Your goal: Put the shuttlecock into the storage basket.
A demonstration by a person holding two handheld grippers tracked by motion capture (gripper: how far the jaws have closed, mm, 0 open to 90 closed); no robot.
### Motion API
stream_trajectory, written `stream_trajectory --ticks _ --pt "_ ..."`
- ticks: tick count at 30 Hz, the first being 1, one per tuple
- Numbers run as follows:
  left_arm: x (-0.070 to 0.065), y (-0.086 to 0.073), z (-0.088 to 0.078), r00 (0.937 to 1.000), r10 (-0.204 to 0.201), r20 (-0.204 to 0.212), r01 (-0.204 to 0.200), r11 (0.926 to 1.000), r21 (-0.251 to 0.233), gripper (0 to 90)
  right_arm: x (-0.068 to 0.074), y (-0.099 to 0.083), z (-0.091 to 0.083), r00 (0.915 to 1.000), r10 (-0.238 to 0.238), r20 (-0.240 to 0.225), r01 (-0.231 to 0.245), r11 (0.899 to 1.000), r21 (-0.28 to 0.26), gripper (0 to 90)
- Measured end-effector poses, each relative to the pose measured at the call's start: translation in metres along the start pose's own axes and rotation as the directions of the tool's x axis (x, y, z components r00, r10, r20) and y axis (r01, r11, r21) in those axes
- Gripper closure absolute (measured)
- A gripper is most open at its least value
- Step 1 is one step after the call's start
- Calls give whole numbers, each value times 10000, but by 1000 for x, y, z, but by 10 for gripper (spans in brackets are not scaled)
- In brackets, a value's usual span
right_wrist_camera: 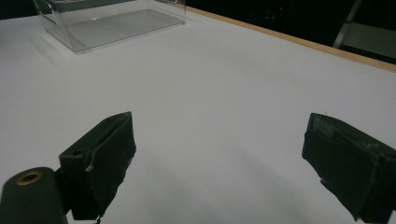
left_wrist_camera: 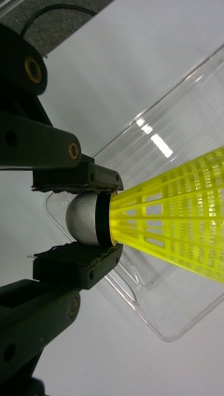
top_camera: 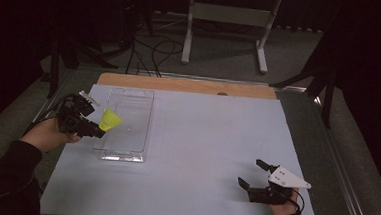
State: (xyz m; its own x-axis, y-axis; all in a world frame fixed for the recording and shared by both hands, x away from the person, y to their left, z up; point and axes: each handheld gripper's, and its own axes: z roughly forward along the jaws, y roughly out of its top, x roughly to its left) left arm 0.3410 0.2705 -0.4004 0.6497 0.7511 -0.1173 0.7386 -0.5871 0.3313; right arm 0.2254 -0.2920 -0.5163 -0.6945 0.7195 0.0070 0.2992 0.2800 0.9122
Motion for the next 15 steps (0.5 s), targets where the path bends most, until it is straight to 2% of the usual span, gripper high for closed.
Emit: stream_trajectory --ticks 5,8,13,15 --pt "1 -3 10 9996 263 58 -264 9996 73 653 0 0 0 10000 9 -8 -9 10000 6 93" --pt "0 -5 16 9975 683 175 -684 9976 64 653 0 0 0 10000 -14 -15 14 10000 -2 93" --pt "2 -7 27 9970 756 187 -760 9970 167 653 0 0 0 10000 6 -16 -6 10000 20 93" --pt "2 -9 30 9956 918 177 -921 9956 162 653 0 0 0 10000 -17 -11 17 10000 25 93"
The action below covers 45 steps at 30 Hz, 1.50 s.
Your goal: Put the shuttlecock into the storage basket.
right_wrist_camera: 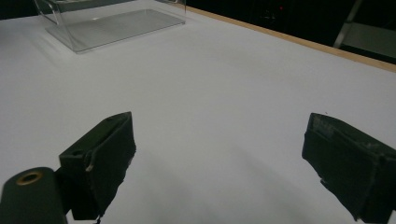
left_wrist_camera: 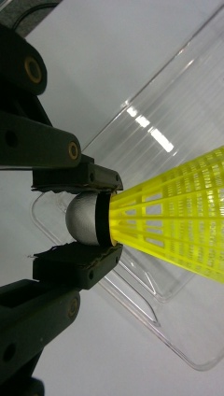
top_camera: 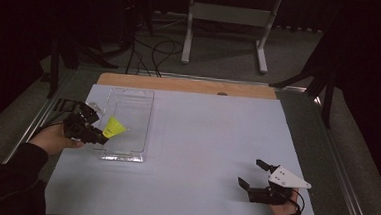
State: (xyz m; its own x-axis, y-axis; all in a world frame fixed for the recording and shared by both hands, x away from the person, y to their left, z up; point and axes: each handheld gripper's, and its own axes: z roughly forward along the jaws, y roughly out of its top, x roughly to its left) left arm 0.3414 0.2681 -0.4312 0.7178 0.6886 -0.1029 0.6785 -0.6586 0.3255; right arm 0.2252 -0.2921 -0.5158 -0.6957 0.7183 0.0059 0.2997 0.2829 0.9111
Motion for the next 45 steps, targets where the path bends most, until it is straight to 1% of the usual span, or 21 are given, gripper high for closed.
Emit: stream_trajectory --ticks 6,8,12,15,18,20,21,24,25,27,28,31,32,34,36,37,39,40,42,43,45 --pt "4 -1 7 9996 -169 -247 173 9998 136 652 0 0 0 10000 9 -9 -9 10000 -4 93" --pt "5 -1 9 9996 -139 -237 144 9997 214 651 0 0 0 10000 4 -12 -4 10000 -7 93" --pt "5 0 10 9988 -347 -340 359 9987 363 651 0 0 0 10000 18 -17 -18 10000 3 93" --pt "5 1 10 9985 -376 -392 393 9982 450 651 0 0 0 10000 3 -13 -3 10000 -4 93" --pt "3 3 11 9989 -238 -402 266 9973 685 650 0 0 0 10000 8 -14 -8 10000 -1 93" --pt "3 5 11 9983 -353 -455 389 9958 825 644 0 0 0 10000 8 -11 -8 10000 -10 93" --pt "2 6 10 9979 -435 -475 471 9958 783 636 0 0 0 10000 -7 -4 7 10000 -21 93" --pt "1 8 7 9956 -619 -700 670 9951 722 535 0 0 0 10000 7 -5 -7 10000 -16 93" --pt "0 9 6 9952 -674 -714 722 9952 664 532 0 0 0 10000 9 -6 -9 10000 -15 93" --pt "0 10 4 9941 -765 -774 818 9943 681 455 0 0 0 10000 -5 -4 5 10000 -19 93" --pt "-1 11 3 9936 -805 -787 854 9945 607 452 0 0 0 10000 -4 -11 4 10000 -23 93" --pt "-2 12 1 9927 -909 -798 954 9940 537 363 0 0 0 10000 7 -2 -7 10000 -22 93" --pt "-2 12 1 9922 -946 -810 988 9938 503 358 0 0 0 10000 0 6 0 10000 -20 93" --pt "-3 12 1 9922 -941 -818 985 9938 519 277 0 0 0 10000 0 -1 0 10000 -20 93" --pt "-4 13 1 9920 -901 -887 944 9944 464 242 0 0 0 10000 -12 1 12 10000 -18 93" --pt "-4 13 1 9907 -971 -952 1020 9936 486 196 0 0 0 10000 -7 -5 7 10000 -21 93" --pt "-4 14 0 9889 -1114 -982 1161 9923 437 149 0 0 0 10000 -1 -6 1 10000 -22 93" --pt "-3 14 -2 9901 -1135 -830 1176 9920 465 143 0 0 0 10000 1 -3 -1 10000 -21 93" --pt "-2 14 -2 9909 -1115 -749 1155 9920 514 19 0 0 0 10000 0 3 0 10000 -13 93" --pt "-3 13 -2 9929 -957 -712 998 9934 568 7 0 0 0 10000 -5 3 5 10000 -24 93" --pt "-3 13 -2 9940 -884 -648 917 9946 495 1 0 0 0 10000 -8 -5 8 10000 -24 93"
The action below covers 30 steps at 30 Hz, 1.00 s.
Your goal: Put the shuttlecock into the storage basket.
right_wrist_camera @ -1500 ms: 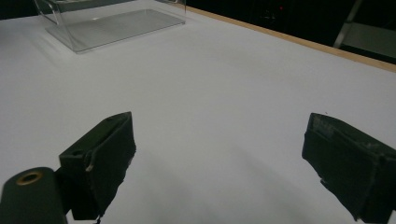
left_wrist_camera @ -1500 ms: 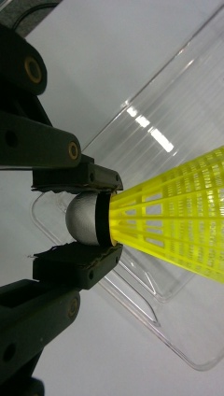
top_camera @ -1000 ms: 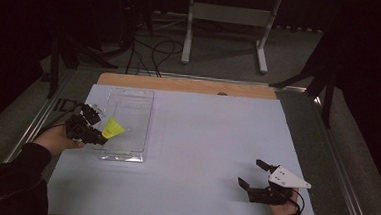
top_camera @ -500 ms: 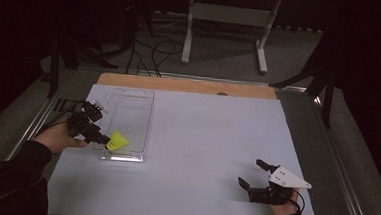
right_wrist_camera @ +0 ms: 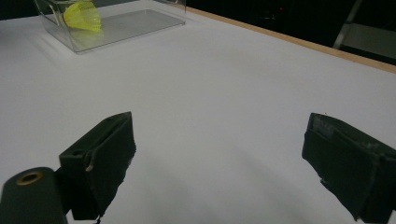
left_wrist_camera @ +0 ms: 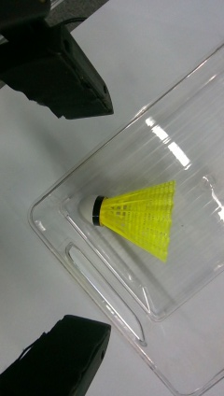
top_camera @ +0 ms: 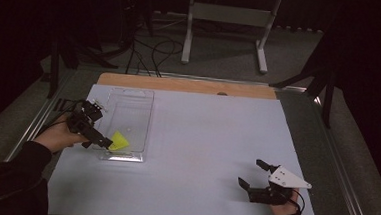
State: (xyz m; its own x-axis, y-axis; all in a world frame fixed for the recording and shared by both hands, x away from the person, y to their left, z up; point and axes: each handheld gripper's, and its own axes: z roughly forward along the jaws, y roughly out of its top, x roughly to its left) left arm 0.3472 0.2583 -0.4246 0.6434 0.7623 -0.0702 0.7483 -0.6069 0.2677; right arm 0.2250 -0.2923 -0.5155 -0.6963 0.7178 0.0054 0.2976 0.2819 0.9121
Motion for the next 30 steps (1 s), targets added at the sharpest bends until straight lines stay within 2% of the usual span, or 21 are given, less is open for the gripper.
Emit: stream_trajectory --ticks 2,3,4,5,10,11,12,14,21,30 --pt "0 0 -1 9998 101 164 -96 9994 -318 0 0 0 0 10000 12 -3 -12 10000 8 93" --pt "0 0 -1 9998 101 164 -96 9994 -318 0 0 0 0 10000 12 -3 -12 10000 8 93" --pt "0 0 -4 9996 154 235 -137 9975 -692 0 0 0 0 10000 15 0 -15 10000 10 93" --pt "0 0 -5 9995 155 273 -132 9965 -829 0 0 0 0 10000 13 -1 -13 10000 9 93" --pt "-3 1 -6 9994 241 244 -215 9944 -1034 0 0 0 0 10000 8 -5 -8 10000 7 93" --pt "-4 1 -6 9979 332 557 -263 9923 -1208 0 0 0 0 10000 19 -8 -19 10000 8 93" --pt "-4 2 -6 9963 520 683 -427 9905 -1306 0 0 0 0 10000 19 -4 -19 10000 19 93" --pt "-8 3 -6 9954 679 678 -574 9877 -1454 0 0 0 0 10000 14 -10 -14 10000 16 93" --pt "-17 12 -7 9912 1202 558 -1099 9808 -1612 0 0 0 -1 10000 35 6 -35 10000 0 93" --pt "-21 24 -7 9898 1192 777 -1035 9779 -1817 0 -1 -1 -1 10000 81 10 -81 10000 -3 93"
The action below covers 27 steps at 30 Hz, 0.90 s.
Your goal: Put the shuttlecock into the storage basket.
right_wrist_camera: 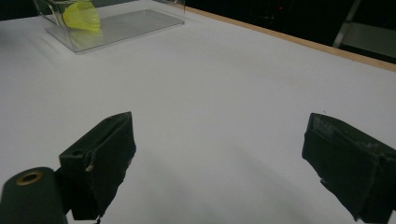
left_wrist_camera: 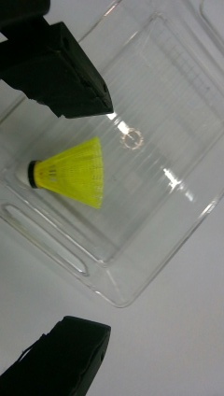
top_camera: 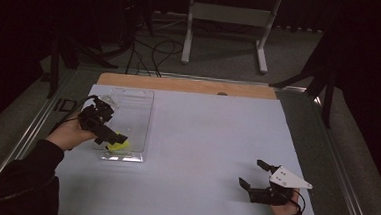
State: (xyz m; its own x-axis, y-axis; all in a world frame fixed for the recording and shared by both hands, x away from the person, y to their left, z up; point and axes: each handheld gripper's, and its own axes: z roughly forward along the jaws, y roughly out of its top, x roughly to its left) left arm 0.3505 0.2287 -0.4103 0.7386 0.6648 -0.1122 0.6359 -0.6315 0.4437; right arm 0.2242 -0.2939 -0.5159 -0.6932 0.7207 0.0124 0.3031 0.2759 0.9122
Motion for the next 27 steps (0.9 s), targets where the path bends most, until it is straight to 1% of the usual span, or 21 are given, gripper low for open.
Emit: stream_trajectory --ticks 4,5,8,10,11,12,13,14,16,19,20,21,22,23,25,26,27 --pt "-6 6 3 9997 216 92 -214 9996 -169 0 0 0 1 10000 -33 -14 33 10000 14 93" --pt "-8 9 5 9989 436 155 -433 9989 -158 0 0 0 1 10000 -12 -12 12 10000 25 93" --pt "-14 14 7 9978 558 363 -546 9979 -351 0 0 0 1 10000 -20 -12 20 10000 17 93" --pt "-18 18 8 9972 637 400 -615 9966 -539 0 0 0 1 10000 -11 -9 11 10000 22 93" --pt "-18 18 8 9972 637 400 -615 9966 -539 0 0 0 1 10000 -10 -5 10 10000 24 93" --pt "-22 22 9 9958 760 510 -729 9956 -593 0 0 0 1 10000 -14 -9 14 10000 22 93" --pt "-24 24 10 9952 764 617 -723 9952 -664 0 0 0 1 10000 -10 -10 10 10000 20 93" --pt "-25 26 10 9945 823 651 -783 9950 -617 0 0 0 1 10000 -18 -8 18 10000 20 93" --pt "-28 30 12 9932 853 791 -794 9940 -751 0 0 0 1 10000 -18 -13 18 10000 16 93" --pt "-32 34 13 9922 930 830 -863 9930 -810 0 0 0 1 10000 13 -6 -13 10000 20 93" --pt "-36 39 15 9901 1063 912 -991 9918 -803 0 0 0 1 10000 -4 -9 4 10000 23 93" --pt "-40 41 17 9892 1157 900 -1080 9904 -861 0 0 0 1 10000 -2 -20 2 10000 26 93" --pt "-41 43 18 9883 1186 958 -1103 9900 -875 0 0 0 1 10000 -6 -32 6 10000 26 93" --pt "-44 46 20 9867 1311 965 -1217 9878 -975 0 0 0 1 10000 3 -40 -3 10000 33 93" --pt "-46 47 21 9854 1362 1019 -1259 9869 -1010 0 0 0 1 10000 -1 -40 1 10000 25 93" --pt "-51 52 25 9831 1457 1112 -1346 9856 -1020 0 0 0 1 10000 -17 -29 17 10000 17 93" --pt "-51 52 25 9831 1457 1112 -1346 9856 -1020 0 0 0 1 10000 -18 -26 18 10000 17 93"
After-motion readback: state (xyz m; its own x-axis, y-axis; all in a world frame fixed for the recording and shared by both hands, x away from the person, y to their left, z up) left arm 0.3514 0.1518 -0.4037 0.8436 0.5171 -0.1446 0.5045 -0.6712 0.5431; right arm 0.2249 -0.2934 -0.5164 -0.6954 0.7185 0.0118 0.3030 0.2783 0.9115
